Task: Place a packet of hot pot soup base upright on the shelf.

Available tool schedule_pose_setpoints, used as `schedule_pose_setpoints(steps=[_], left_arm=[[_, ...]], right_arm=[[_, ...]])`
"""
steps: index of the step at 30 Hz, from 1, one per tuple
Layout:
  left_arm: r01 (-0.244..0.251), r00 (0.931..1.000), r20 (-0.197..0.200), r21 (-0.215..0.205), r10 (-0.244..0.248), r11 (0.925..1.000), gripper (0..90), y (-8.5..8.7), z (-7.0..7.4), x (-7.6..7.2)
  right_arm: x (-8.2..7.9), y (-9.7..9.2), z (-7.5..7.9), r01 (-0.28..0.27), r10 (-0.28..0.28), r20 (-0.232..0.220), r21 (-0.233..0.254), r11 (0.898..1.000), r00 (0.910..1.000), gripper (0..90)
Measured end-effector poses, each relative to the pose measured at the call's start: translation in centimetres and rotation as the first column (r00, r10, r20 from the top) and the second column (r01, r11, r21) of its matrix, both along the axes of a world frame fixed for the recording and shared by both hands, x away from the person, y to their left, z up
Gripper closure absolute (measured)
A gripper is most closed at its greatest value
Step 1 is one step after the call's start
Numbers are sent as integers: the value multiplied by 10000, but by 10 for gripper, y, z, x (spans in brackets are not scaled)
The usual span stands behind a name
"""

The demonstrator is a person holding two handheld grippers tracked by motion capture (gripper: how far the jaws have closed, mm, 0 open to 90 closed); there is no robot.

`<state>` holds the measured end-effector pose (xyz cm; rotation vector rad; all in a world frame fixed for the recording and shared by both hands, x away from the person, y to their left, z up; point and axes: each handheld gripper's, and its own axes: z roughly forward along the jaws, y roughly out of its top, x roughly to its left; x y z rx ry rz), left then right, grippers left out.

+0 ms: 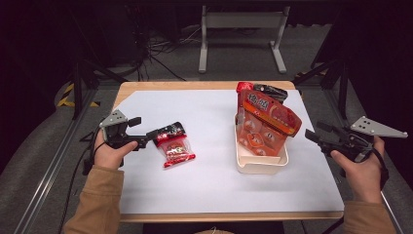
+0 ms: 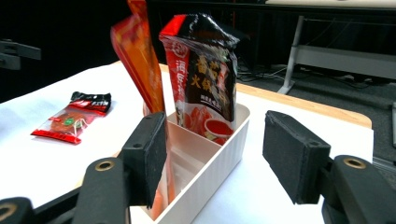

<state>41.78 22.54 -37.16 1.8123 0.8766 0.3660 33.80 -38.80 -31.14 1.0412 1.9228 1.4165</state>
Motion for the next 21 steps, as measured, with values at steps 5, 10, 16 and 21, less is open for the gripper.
schedule_pose_setpoints(steps=[5, 10, 16, 21], left_arm=[[-96, 10000, 0, 6, 96, 10000, 132, 0, -3, 3], [-208, 9998, -57, 33, 208, 9998, 151, 1, -7, 8], [-338, 9993, -145, 175, 340, 9993, 185, 0, -16, 19], [-389, 9981, -474, 218, 399, 9990, 239, -2, -32, 33]], right_arm=[[4, 0, -14, 186, -187, 9, 123, 9998, 9998, 397], [9, 3, -25, 174, -176, -101, -179, 9997, 9998, 398], [13, 2, -33, 120, -127, -178, -357, 9993, 9998, 427], [15, 3, -35, -70, 63, -192, -386, 9992, 9998, 463]])
